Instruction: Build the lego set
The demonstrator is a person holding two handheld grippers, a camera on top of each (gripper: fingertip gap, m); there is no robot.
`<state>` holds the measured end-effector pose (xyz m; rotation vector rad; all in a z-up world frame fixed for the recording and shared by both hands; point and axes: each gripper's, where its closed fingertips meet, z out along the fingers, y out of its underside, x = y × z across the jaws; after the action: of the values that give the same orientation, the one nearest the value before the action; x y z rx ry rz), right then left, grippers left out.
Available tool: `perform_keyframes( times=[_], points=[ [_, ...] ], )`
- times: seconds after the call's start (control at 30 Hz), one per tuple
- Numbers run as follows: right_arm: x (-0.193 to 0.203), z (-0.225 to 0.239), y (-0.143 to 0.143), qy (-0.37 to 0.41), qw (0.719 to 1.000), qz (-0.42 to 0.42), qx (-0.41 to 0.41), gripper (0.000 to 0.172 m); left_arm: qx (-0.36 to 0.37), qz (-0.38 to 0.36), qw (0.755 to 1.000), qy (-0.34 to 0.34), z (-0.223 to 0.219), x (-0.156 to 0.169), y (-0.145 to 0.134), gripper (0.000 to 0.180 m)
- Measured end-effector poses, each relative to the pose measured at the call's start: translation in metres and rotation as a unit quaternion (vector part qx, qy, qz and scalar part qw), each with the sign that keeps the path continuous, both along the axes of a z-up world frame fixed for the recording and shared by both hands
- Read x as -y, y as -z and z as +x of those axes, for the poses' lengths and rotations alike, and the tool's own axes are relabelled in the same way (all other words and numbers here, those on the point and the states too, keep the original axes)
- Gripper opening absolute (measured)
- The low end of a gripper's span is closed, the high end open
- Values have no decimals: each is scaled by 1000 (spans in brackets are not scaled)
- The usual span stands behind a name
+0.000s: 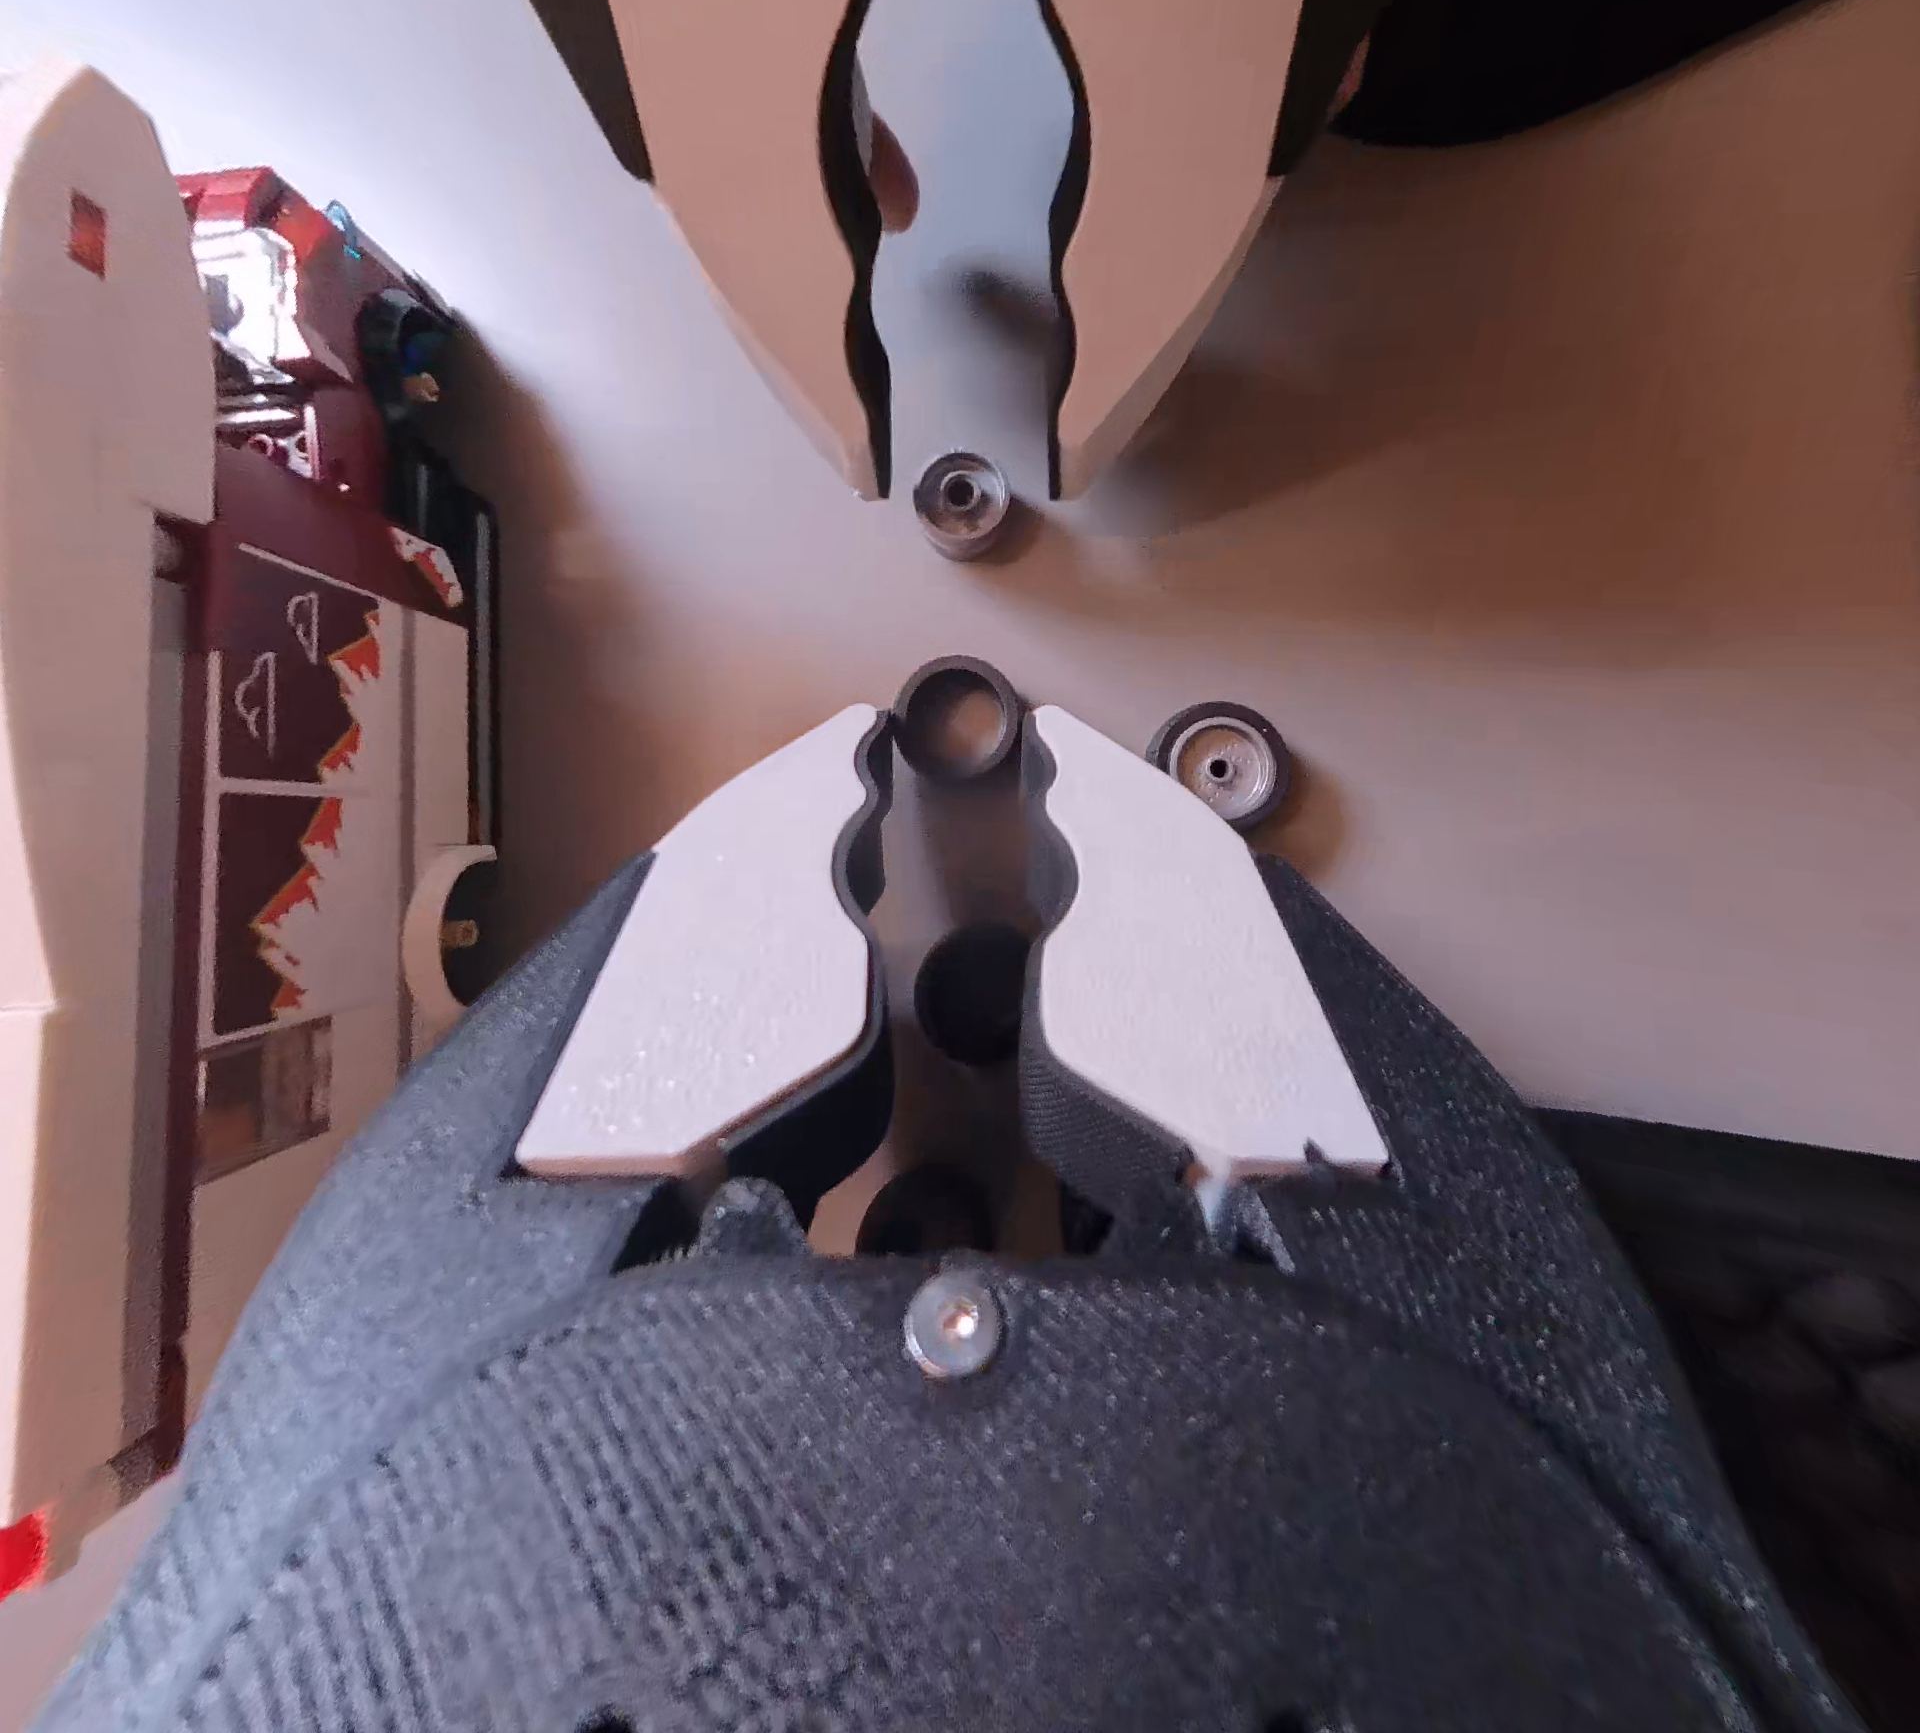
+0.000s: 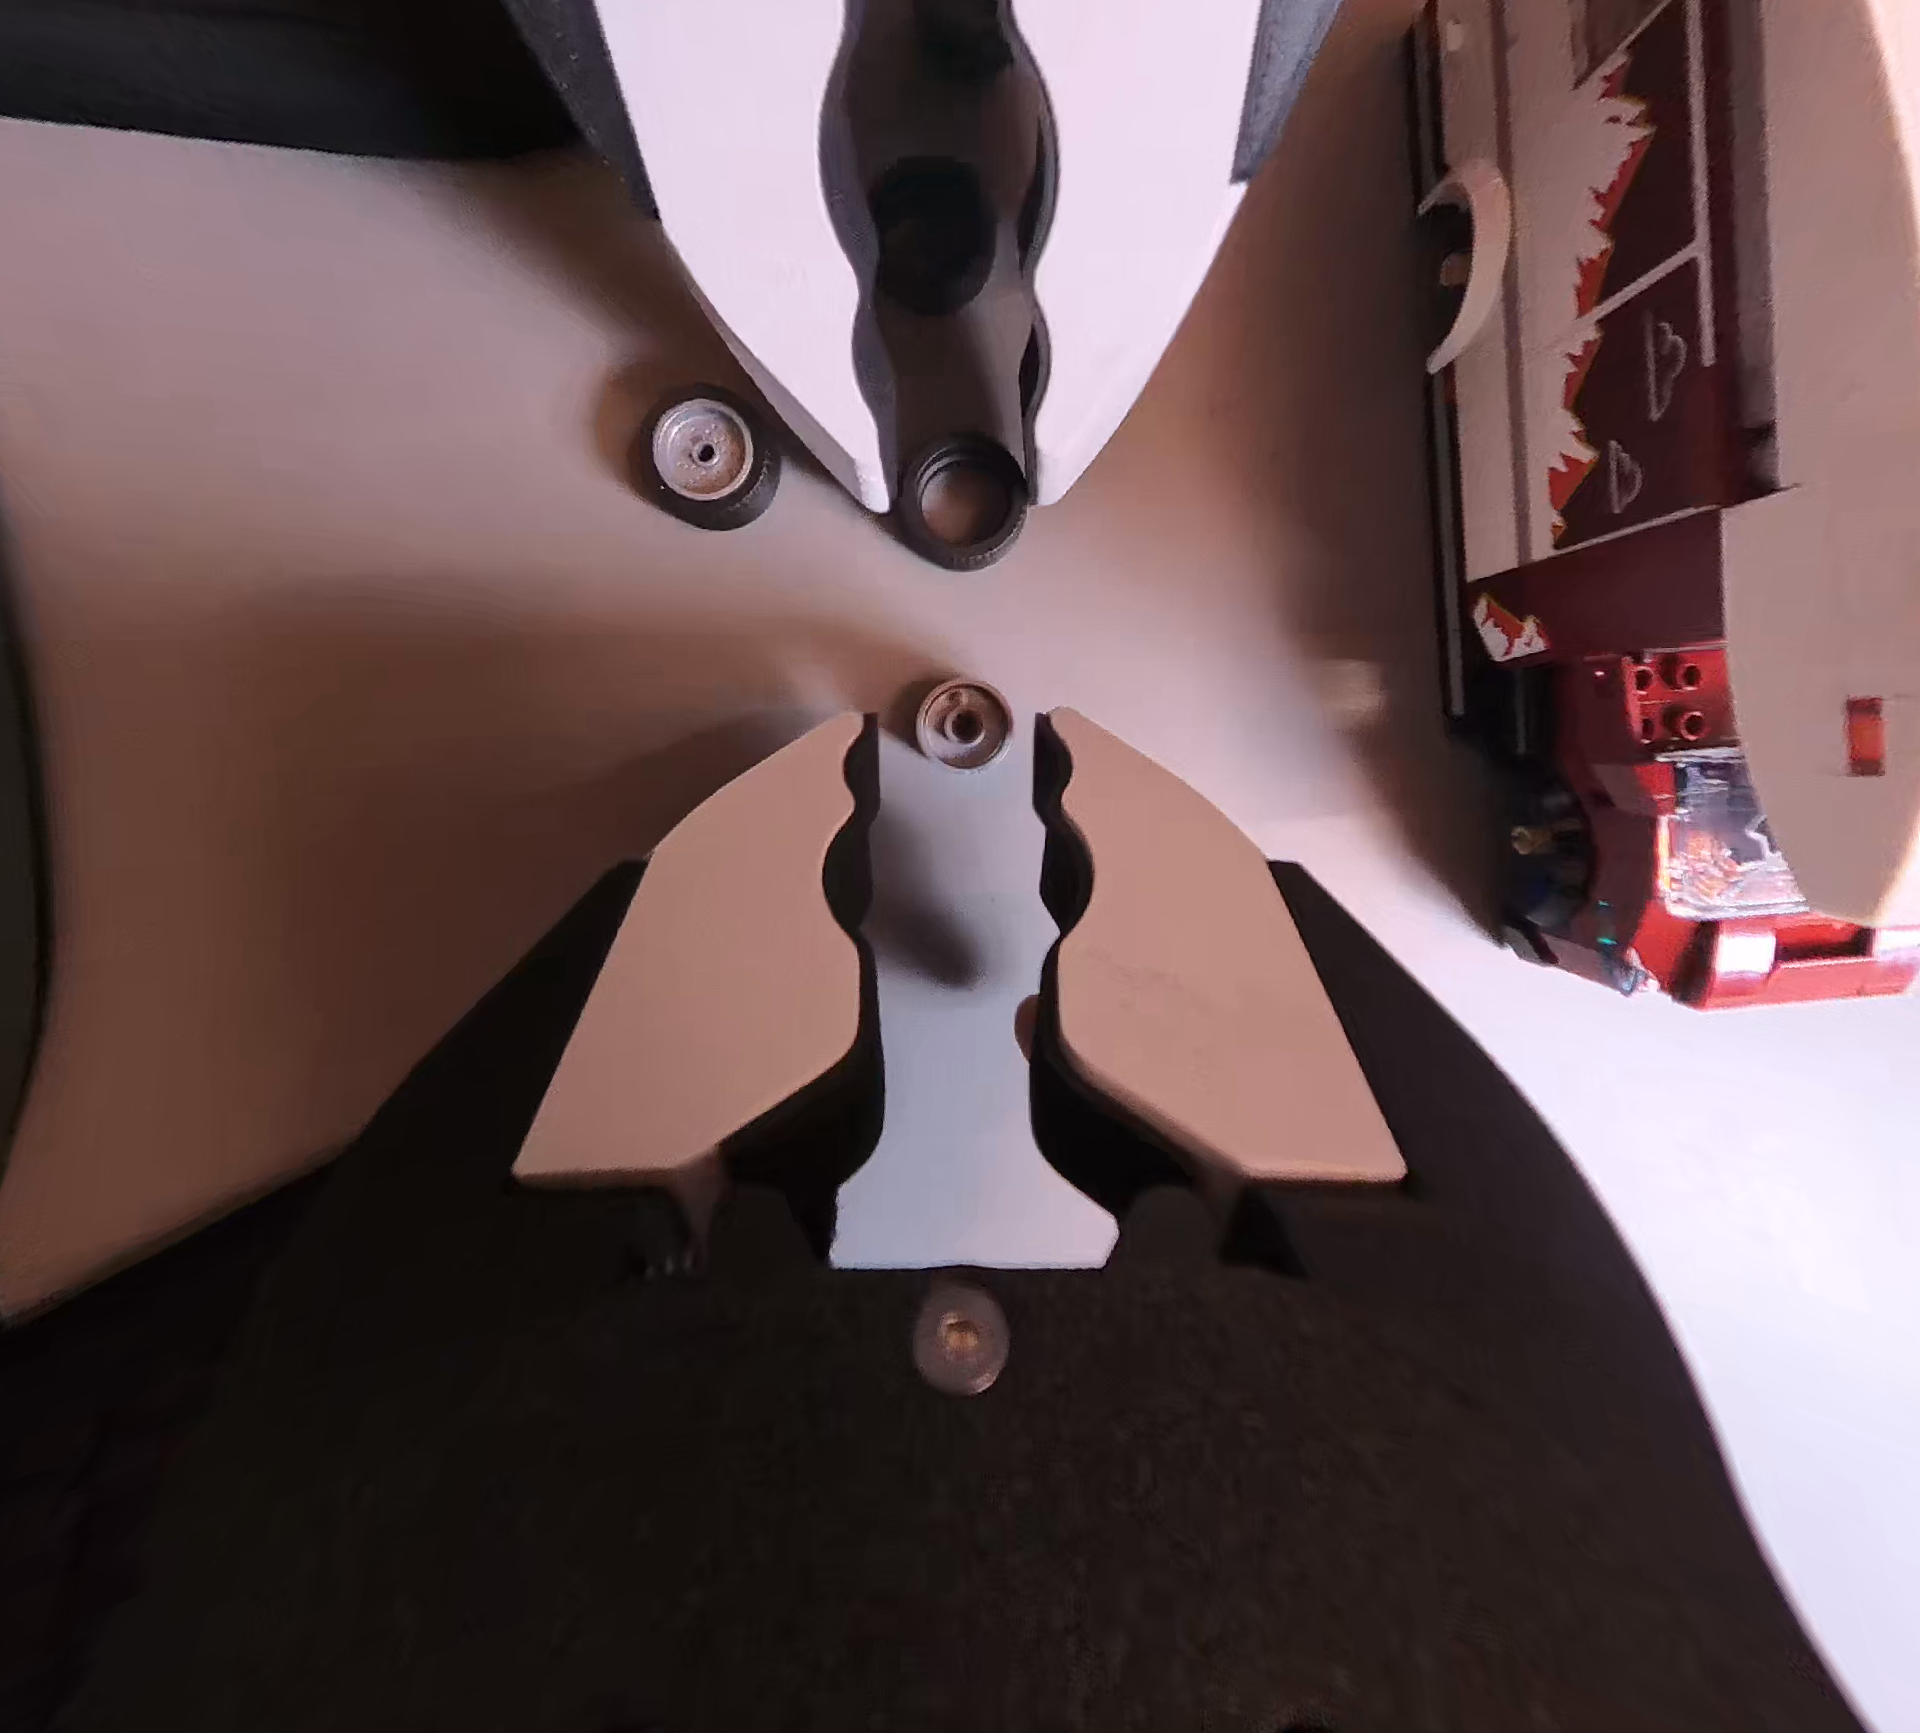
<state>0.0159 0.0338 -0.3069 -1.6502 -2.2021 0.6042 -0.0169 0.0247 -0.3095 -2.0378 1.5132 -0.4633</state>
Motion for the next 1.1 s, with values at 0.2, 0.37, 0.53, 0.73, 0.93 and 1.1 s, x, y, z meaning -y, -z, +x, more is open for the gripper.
perform_keyframes(
  times=[0.2, 0.37, 0.53, 0.73, 0.93, 1.1],
  points=[
    [0, 2, 0, 20, 1000, -2, -18, 17, 45, 29, 999, -9, -6, 1, -18, 35],
    [36, -8, -55, 37, 961, -225, -157, 17, 158, 91, 983, 3, 12, 17, -53, 35],
    [52, -12, -105, 60, 854, -466, -224, 17, 211, 216, 952, 42, 27, 37, -93, 31],
    [59, -16, -128, 72, 749, -608, -254, 17, 241, 302, 922, 0, 28, 40, -123, 20],
    [20, -19, -91, 191, 854, -381, -299, 7, 236, 225, 944, -47, 18, 36, -108, 20],
    [39, -16, -121, 124, 906, -174, -366, 16, 229, 112, 963, -90, 16, 30, -82, 20]
  ],
)
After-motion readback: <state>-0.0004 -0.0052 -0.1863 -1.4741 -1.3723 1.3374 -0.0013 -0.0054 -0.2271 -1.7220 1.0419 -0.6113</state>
